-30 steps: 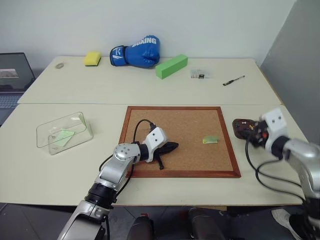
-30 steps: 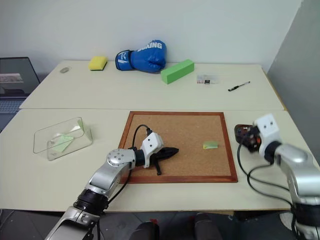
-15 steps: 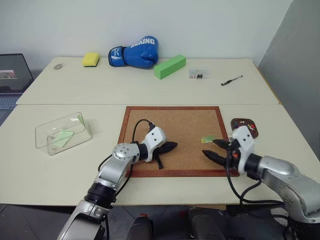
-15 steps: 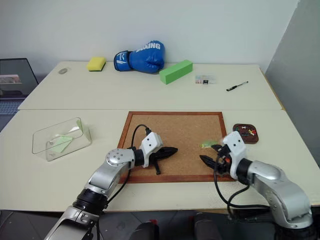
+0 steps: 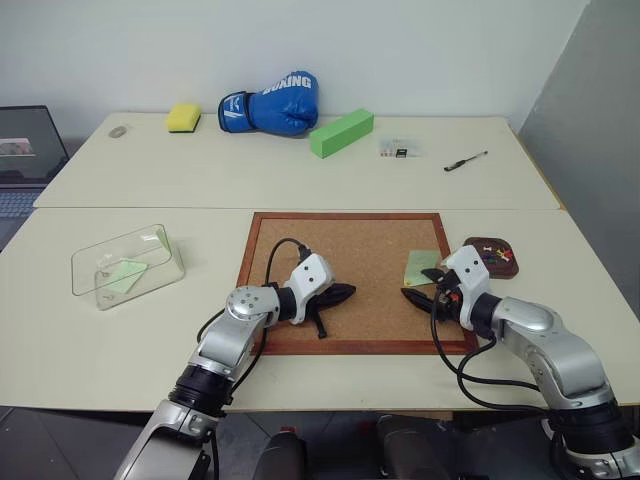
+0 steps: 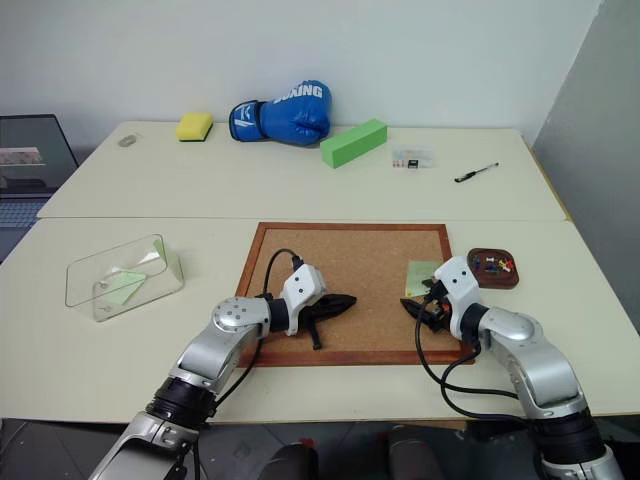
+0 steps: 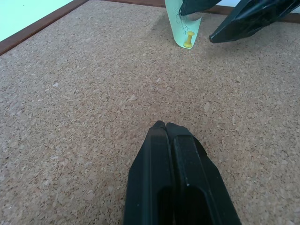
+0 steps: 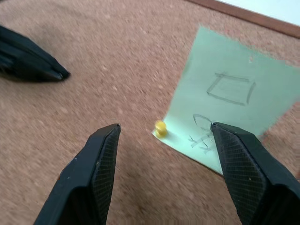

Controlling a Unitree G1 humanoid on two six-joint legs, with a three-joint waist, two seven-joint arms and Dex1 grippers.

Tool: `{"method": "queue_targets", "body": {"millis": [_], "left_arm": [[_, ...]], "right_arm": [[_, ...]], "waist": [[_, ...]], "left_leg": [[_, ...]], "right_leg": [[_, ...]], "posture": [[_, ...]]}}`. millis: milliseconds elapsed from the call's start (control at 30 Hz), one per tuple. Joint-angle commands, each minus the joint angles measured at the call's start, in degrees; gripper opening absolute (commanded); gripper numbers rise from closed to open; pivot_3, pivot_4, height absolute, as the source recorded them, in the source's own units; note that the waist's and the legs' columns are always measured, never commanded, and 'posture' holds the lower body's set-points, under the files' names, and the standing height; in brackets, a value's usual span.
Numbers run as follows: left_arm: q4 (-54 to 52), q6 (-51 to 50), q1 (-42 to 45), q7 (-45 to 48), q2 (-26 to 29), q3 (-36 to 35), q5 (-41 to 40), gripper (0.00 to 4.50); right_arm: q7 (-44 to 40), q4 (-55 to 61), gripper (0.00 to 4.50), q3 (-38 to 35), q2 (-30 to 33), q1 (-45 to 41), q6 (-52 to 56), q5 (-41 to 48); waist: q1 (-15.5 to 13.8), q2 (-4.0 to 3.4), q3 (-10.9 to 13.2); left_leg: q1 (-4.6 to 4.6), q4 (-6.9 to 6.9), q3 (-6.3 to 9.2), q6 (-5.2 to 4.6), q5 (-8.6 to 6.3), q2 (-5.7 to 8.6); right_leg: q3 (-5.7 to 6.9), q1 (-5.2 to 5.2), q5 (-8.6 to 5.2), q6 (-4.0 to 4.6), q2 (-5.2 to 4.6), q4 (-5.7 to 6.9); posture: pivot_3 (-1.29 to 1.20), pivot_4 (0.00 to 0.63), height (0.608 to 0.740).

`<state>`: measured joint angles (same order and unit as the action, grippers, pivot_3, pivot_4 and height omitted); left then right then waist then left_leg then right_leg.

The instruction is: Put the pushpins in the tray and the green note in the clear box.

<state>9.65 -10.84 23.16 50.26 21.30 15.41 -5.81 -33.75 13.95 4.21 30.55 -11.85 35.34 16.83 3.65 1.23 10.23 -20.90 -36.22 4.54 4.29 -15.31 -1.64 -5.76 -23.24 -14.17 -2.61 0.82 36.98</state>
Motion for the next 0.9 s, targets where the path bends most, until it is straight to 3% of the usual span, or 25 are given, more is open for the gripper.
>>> {"method": "queue_targets", "body": {"millis": [33, 400, 900], "left_arm": [[3.45, -2.88, -2.18, -0.45, 1.05, 1.42, 2.22, 0.00], [2.92, -2.97, -2.74, -0.39, 1.30, 1.38, 2.13, 0.00], [2.51, -3.67, -3.49, -0.33, 2.49, 0.28, 1.60, 0.00]], "right_arm": [[-0.74, -0.17, 2.35, 0.36, -0.34, -0.98, -2.28, -0.83], [-0.44, -1.91, 0.05, 0.95, -2.22, -1.65, -3.32, -1.86], [-0.17, 3.79, 0.01, -0.28, -3.62, -2.02, -2.64, 0.08]], "waist": [[0.00, 0.00, 0.00], [0.02, -0.01, -0.01], [0.35, -0.01, 0.00]], "left_leg": [[0.00, 0.00, 0.00, 0.00, 0.00, 0.00], [0.00, 0.00, 0.00, 0.00, 0.00, 0.00], [0.00, 0.01, 0.00, 0.00, 0.00, 0.00]], "right_leg": [[0.00, 0.00, 0.00, 0.00, 0.00, 0.00], [0.00, 0.00, 0.12, -0.21, 0.00, 0.00], [0.00, -0.01, 0.13, -0.22, 0.00, 0.01]], "posture": [[0.00, 0.150, 0.740], [0.00, 0.150, 0.740], [0.00, 0.150, 0.740]]}}
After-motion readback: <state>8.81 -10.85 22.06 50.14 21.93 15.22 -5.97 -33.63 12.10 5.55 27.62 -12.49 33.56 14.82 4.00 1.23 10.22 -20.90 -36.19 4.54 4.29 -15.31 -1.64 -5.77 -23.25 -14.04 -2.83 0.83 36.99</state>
